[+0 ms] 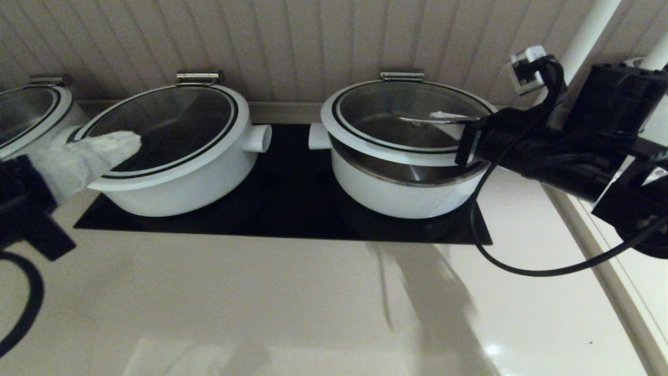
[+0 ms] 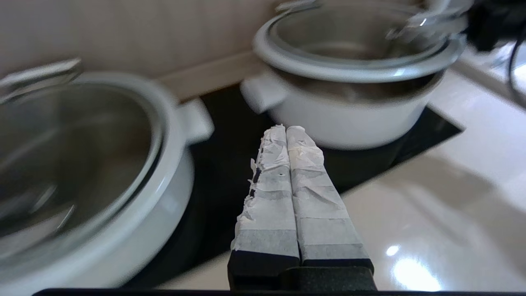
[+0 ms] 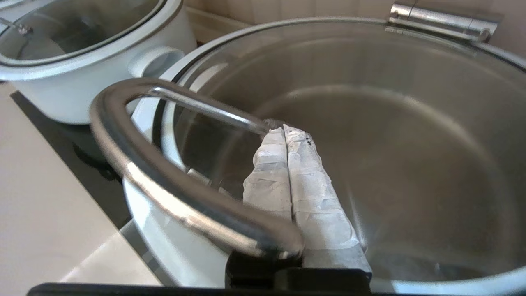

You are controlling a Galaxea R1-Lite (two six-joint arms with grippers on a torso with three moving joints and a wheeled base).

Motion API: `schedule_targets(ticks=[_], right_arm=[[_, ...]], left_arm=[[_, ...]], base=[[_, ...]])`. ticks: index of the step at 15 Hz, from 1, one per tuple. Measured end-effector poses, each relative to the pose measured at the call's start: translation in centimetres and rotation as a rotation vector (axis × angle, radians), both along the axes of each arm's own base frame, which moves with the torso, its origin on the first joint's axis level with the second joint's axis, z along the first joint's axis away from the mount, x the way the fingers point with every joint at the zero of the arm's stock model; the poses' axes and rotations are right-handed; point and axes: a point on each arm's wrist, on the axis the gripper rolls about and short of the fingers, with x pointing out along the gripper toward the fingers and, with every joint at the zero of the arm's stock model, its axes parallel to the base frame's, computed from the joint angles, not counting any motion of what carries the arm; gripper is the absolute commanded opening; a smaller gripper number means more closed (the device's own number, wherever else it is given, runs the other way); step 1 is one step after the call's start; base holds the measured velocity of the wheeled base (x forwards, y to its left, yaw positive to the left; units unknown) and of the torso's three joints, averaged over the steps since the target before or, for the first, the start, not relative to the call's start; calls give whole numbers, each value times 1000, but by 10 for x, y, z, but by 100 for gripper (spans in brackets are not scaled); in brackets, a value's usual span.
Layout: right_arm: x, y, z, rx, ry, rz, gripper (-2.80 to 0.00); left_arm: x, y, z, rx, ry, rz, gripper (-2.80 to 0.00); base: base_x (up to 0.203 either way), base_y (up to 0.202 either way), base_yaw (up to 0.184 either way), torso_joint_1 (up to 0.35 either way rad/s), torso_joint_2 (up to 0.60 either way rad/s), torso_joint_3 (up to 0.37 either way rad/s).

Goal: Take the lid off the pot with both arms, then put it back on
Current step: Hold the pot lid with the left arm

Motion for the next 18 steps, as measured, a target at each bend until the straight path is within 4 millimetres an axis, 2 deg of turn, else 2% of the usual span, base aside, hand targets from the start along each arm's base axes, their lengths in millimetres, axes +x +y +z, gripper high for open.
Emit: schedule_targets(ticks=[4,11,13,18], right_arm=[[3,1,0,0,-1,0,-280],[9,3,6,22,-12,-2,-280],[9,3,7,24,-15,-2,-280],[9,3,8,26,-18,-1,-280]], left_arm=[[36,-39,-1,10,61,-71,-280],[61,-104,-24,27,116,-123,-280],[65,-117,-33,51,147,-146,-280],[71,-131,-48,76,196,-167,-280]], base=[[0,0,0,0,0,0],[0,0,0,0,0,0],[0,0,0,0,0,0],[0,0,0,0,0,0]])
